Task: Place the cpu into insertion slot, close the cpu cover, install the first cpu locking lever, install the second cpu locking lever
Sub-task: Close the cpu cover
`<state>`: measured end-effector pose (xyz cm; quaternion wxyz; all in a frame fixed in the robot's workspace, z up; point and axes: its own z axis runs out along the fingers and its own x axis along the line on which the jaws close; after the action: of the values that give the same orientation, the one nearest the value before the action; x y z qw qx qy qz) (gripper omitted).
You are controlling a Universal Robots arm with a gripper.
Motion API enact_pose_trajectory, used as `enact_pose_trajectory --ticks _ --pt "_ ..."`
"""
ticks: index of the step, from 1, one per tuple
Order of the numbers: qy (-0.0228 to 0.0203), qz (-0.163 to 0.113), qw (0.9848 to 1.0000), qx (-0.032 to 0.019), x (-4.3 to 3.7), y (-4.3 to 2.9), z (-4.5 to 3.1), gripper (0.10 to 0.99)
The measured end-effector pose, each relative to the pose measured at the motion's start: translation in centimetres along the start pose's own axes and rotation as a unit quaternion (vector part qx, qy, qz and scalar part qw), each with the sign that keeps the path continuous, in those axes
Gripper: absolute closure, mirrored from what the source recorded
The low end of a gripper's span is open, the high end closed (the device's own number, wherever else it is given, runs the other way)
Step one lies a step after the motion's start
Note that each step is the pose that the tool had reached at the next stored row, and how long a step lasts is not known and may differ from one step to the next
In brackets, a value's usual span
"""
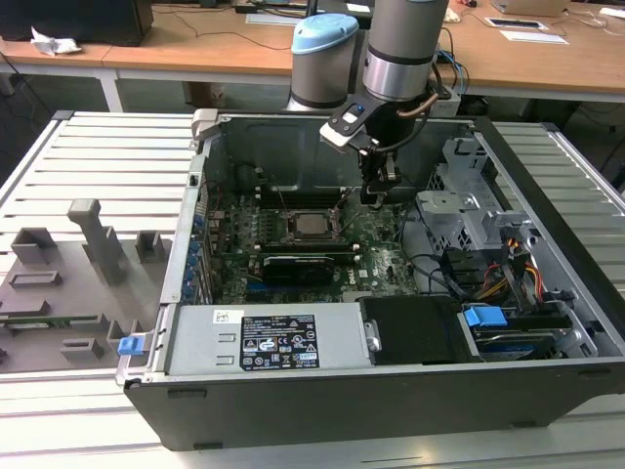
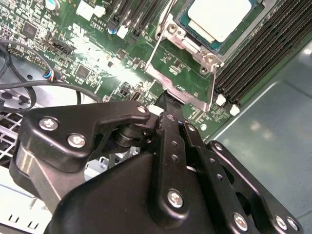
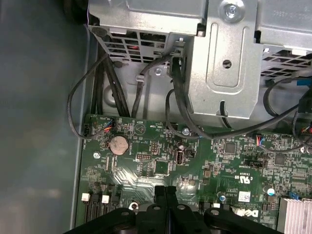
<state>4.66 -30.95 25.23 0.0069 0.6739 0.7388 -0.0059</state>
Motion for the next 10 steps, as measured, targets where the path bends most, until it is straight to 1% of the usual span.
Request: enact_pose_trajectory --ticks 10 --pt "-0.0001 0.000 1.0000 0.0000 0.04 -0.42 0.00 0.980"
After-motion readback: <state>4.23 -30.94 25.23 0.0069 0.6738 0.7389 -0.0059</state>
